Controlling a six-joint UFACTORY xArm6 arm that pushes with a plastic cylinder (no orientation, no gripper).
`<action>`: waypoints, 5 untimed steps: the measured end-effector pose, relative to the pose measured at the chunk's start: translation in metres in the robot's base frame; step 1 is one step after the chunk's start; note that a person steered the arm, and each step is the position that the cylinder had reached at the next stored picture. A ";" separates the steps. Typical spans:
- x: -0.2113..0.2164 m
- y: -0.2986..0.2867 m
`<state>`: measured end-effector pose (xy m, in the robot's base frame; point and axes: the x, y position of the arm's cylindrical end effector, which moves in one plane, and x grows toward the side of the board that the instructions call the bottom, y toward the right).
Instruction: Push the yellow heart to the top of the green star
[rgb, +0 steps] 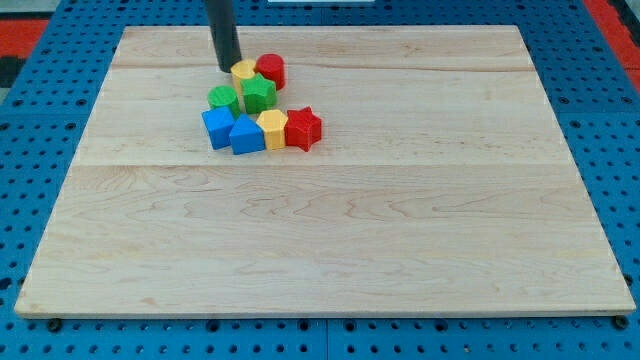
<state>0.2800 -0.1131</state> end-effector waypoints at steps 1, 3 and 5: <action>0.000 0.000; 0.000 0.007; 0.000 0.014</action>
<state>0.2802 -0.0990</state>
